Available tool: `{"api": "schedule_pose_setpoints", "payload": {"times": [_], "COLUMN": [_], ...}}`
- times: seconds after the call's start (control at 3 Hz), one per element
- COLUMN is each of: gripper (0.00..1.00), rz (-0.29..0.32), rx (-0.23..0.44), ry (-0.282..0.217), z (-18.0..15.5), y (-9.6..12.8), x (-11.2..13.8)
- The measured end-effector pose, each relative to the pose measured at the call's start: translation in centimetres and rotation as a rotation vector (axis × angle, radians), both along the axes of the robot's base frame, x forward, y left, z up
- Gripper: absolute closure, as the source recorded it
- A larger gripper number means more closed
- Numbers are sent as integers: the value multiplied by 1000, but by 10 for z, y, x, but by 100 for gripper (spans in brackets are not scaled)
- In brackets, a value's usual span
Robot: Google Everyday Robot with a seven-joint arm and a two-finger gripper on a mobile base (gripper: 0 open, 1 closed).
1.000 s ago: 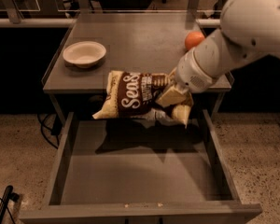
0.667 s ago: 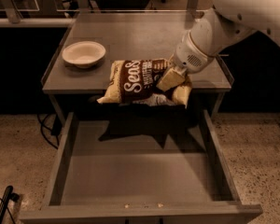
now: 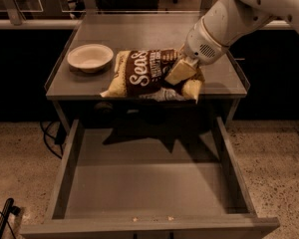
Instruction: Pick brown chip bag from top drawer and place on counter
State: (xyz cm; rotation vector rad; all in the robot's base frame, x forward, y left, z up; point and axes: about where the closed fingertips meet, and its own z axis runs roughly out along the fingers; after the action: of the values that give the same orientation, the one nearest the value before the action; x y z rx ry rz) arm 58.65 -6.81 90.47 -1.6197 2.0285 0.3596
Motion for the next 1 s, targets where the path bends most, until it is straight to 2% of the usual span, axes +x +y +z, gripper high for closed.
{"api": "schedule_pose_setpoints", "payload": {"times": [0.33,0.67,1.0], "gripper": [100,100,100], "rz": [-19,-21,-41], "rx": [44,75,78], "ry": [17,-4,-23], "z": [-22,-26,-28], "y": [-1,3,-3], "x": [14,43,76]}}
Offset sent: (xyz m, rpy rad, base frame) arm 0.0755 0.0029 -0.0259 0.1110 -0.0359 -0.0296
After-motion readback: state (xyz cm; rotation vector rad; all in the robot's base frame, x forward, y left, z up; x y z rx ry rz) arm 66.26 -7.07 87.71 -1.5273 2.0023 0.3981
